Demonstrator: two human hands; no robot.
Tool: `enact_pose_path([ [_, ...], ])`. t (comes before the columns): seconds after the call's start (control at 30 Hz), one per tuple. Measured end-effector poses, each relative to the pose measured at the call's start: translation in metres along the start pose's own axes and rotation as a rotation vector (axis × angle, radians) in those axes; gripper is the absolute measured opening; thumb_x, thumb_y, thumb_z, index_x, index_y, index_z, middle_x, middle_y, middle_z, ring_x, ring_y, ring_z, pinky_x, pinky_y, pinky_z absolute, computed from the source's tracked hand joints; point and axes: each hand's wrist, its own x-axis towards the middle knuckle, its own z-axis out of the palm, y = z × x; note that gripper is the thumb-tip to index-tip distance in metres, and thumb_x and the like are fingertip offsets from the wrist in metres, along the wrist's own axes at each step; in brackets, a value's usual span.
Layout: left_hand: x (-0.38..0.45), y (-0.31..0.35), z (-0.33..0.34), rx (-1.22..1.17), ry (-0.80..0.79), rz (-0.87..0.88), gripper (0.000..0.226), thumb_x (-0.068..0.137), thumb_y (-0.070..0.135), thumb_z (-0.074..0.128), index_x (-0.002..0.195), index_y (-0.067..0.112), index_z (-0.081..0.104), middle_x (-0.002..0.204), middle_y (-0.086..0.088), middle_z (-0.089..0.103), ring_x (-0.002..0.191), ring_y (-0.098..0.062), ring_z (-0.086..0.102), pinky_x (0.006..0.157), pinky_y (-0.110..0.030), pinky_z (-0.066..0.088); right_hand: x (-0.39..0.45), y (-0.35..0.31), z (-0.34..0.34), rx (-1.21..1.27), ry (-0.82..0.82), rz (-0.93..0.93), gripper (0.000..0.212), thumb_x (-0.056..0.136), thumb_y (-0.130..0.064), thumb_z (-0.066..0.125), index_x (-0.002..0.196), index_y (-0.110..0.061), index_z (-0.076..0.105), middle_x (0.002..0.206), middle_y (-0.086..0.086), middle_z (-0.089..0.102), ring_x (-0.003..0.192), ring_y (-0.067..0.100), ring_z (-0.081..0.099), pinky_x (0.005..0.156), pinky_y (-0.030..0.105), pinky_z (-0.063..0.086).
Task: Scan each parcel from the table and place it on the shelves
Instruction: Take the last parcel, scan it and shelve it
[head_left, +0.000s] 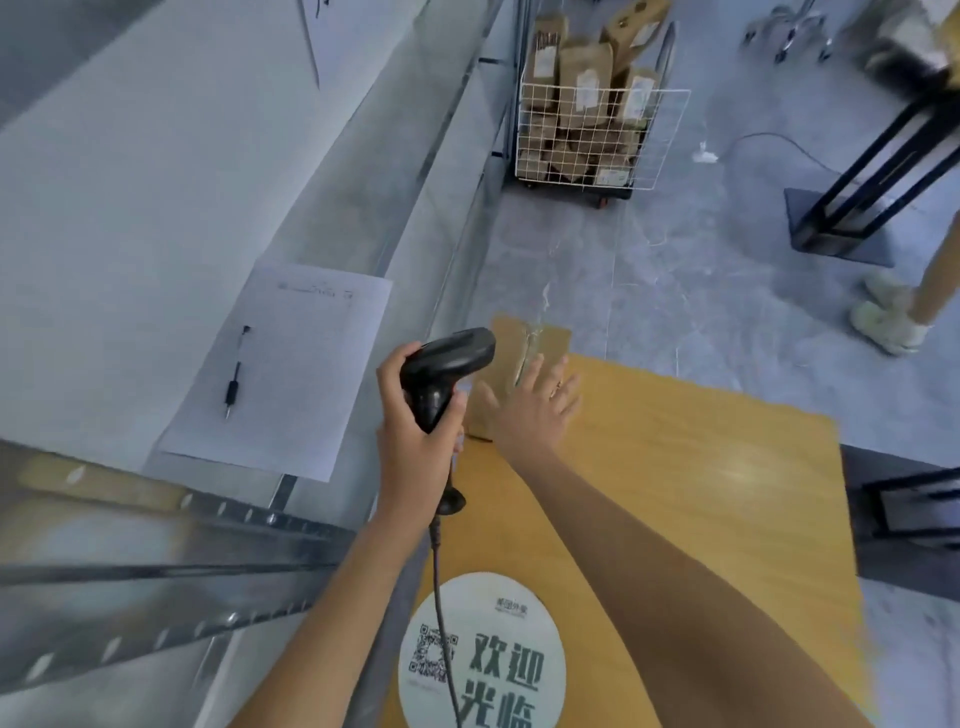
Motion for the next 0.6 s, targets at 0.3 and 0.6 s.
enact_pose_path([
  [0.3,-0.005,-0.043,-0.006,0.000,0.006,-0.114,0.061,0.097,0.008,0.066,0.116,0.061,0.040,0.086,0.017,0.067,0.054,-0.018,0.062,0.054,-0.028,0.056,0.054,-0.012,0.037,0.032,-0.024,0.116,0.115,0.086,-0.080,0.042,0.159,-0.013,-0.015,0.164,0.019,-0.024,0.149,0.050,-0.018,0.118,0.069,0.005],
  [0.6,-0.022,-0.039,-0.005,-0.016,0.025,-0.157,0.055,0.097,0.010,0.067,0.126,0.049,0.041,0.088,0.009,0.067,0.057,-0.021,0.063,0.057,-0.031,0.056,0.024,0.030,0.031,0.192,0.040,0.113,0.110,0.080,-0.074,0.056,0.162,-0.023,0.004,0.170,0.008,-0.008,0.148,0.049,0.012,0.117,0.061,0.015],
])
